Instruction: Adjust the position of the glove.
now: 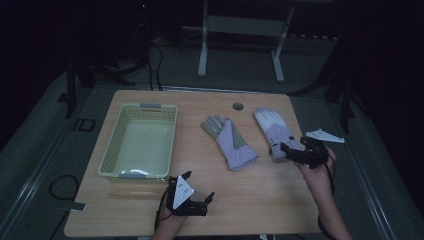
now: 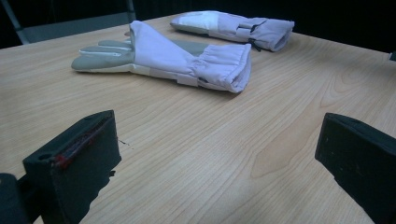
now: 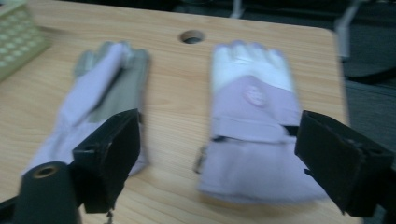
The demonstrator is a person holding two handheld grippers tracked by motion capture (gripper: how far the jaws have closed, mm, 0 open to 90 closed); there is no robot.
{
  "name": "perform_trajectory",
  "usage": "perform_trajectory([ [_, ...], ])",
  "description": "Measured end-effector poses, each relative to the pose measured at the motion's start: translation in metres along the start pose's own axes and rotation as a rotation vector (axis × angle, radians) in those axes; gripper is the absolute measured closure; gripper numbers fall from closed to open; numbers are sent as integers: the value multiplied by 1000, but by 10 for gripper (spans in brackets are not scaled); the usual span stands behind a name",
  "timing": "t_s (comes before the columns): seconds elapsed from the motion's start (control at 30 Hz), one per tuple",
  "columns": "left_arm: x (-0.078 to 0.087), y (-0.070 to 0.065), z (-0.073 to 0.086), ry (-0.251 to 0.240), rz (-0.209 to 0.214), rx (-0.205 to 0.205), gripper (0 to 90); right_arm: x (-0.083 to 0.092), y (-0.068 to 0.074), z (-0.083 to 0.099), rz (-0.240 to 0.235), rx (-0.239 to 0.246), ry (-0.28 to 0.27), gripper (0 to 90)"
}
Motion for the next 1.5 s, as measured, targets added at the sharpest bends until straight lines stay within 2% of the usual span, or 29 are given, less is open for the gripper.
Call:
perform_trajectory([
  [0.17, 0, 0, 0, -2, 1, -3, 0, -9, 13, -12, 1, 17, 7, 114],
  [0.2, 0, 0, 0, -3, 1, -6, 0, -14, 21, -18, -20, 29, 12, 114],
  [0.27, 0, 0, 0, -3, -2, -8, 0, -16, 23, -20, -27, 31, 8, 114],
  [0.3, 0, 0, 0, -4, -4, -9, 0, -22, 30, -24, -42, 40, 17, 115],
  [0.37, 0, 0, 0, -4, 0, -3, 0, -27, 37, -28, -70, 27, 22, 132],
  [0.47, 0, 0, 0, -2, 8, 4, 0, -31, 42, -31, -76, 32, 29, 137],
  [0.5, 0, 0, 0, -1, 11, 2, 0, -37, 49, -33, -90, 31, 34, 137],
  [0.6, 0, 0, 0, 1, 13, 5, 0, -44, 57, -35, -104, 39, 36, 152],
  [0.63, 0, 0, 0, 0, 14, 6, 0, -47, 61, -35, -122, 47, 38, 157],
  [0.77, 0, -1, 0, 0, 15, 0, 0, -58, 73, -37, -126, 74, 40, 179],
  [0.9, 0, -1, 0, 0, 16, 1, 0, -67, 85, -40, -155, 95, 43, 215],
  [1.23, 0, -1, 0, 4, 30, 2, 0, -96, 107, -42, -170, 127, 77, 235],
  [1.33, 0, -2, 0, 6, 33, -4, 0, -109, 112, -40, -151, 133, 105, 309],
  [1.47, 0, -3, 1, 9, 35, -7, 0, -122, 118, -38, -169, 135, 126, 337],
  [1.5, 0, -3, 1, 8, 35, -3, 0, -125, 118, -37, -154, 139, 132, 350],
])
Point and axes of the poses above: each handheld gripper's, and its own axes: x roughly backward along the jaws, z roughly out of its underside, y roughly to its left, the point moved 7 cm from there along -x, roughly forward along the jaws, and after that the axes turned 8 degrees about x, right-handed, at the moved point
